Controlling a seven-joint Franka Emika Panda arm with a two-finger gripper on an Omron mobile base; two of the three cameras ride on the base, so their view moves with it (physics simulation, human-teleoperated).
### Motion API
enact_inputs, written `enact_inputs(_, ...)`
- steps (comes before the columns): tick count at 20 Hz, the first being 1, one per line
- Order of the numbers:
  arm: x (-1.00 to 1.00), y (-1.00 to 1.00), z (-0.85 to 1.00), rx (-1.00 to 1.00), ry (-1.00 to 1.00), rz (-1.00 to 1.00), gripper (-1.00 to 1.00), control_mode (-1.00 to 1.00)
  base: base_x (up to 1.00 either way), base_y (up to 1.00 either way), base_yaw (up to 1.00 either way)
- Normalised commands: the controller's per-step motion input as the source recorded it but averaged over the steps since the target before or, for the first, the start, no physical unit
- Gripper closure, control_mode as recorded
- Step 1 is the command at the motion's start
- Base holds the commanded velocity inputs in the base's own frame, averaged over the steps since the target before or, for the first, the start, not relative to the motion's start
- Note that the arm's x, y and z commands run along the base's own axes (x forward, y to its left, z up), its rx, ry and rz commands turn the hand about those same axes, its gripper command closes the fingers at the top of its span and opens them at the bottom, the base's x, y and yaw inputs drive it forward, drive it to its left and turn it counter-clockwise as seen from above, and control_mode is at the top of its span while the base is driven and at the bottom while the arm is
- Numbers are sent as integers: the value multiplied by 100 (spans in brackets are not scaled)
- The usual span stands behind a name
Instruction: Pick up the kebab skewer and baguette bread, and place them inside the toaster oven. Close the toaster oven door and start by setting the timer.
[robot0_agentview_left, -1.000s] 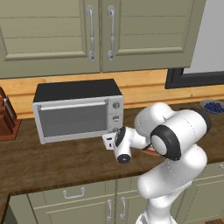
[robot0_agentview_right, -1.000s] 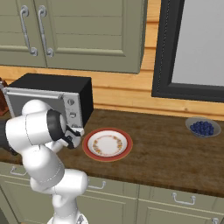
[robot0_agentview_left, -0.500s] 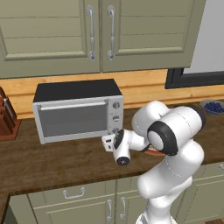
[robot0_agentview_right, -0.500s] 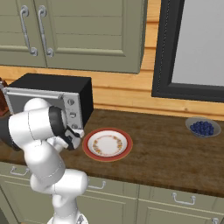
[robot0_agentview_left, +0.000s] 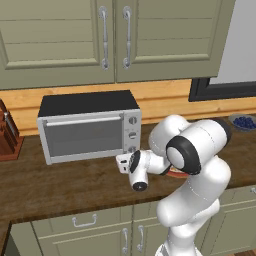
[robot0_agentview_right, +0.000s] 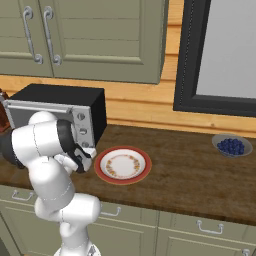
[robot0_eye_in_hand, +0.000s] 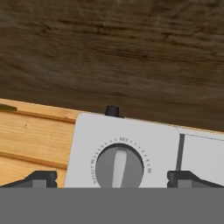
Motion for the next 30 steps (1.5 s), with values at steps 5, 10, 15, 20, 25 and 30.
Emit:
enact_inputs(5, 10, 0, 0, 0, -5, 0, -100, -100, 0, 0, 0)
enact_inputs(10, 10, 0, 0, 0, -2, 0, -100, -100, 0, 0, 0)
enact_inputs(15, 7, 0, 0, 0, -1, 0, -100, -100, 0, 0, 0)
enact_inputs(20, 7, 0, 0, 0, -3, 0, 100, -100, 0, 0, 0)
enact_inputs(25, 1, 0, 0, 0, -5, 0, 100, -100, 0, 0, 0)
enact_inputs(30, 0, 0, 0, 0, -4, 0, 100, -100, 0, 0, 0)
